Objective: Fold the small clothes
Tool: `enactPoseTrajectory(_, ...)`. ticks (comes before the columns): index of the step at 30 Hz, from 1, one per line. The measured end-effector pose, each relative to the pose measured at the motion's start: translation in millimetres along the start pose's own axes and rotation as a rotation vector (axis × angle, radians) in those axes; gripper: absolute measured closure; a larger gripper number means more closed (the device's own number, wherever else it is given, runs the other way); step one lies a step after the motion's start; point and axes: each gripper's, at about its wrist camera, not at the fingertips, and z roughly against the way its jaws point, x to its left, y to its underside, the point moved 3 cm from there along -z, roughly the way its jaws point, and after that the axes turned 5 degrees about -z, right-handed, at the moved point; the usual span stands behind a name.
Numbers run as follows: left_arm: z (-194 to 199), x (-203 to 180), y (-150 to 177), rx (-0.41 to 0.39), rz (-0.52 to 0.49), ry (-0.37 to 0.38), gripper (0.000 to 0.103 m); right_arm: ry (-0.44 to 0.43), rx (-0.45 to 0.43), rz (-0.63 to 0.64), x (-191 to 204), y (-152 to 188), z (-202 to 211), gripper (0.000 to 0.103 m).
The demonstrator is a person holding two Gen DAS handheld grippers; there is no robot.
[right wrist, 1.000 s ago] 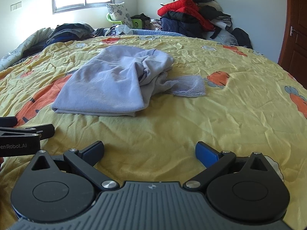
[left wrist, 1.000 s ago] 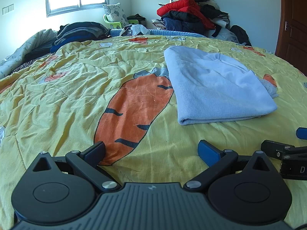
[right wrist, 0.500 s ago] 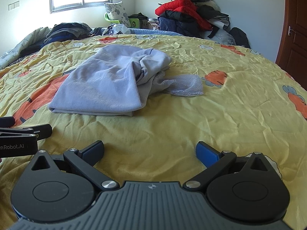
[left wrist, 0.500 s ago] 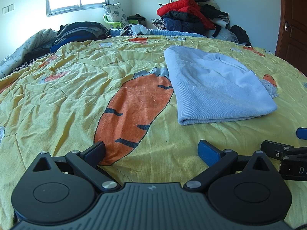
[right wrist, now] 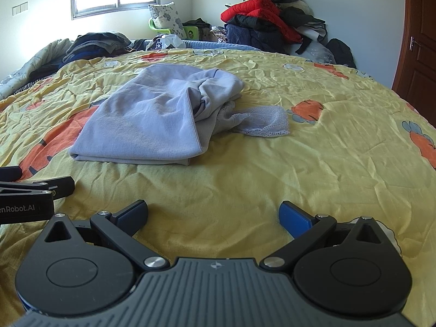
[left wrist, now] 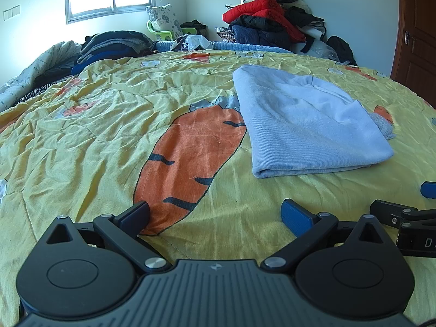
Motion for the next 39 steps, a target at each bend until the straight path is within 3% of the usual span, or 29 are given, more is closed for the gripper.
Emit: enactPoseTrajectory(39,0.6,-0.8,0.7,0.000,0.007,-0.008,0.000,0.009,-0.003,-0.006,0.6,-0.2,-0.4,0.000)
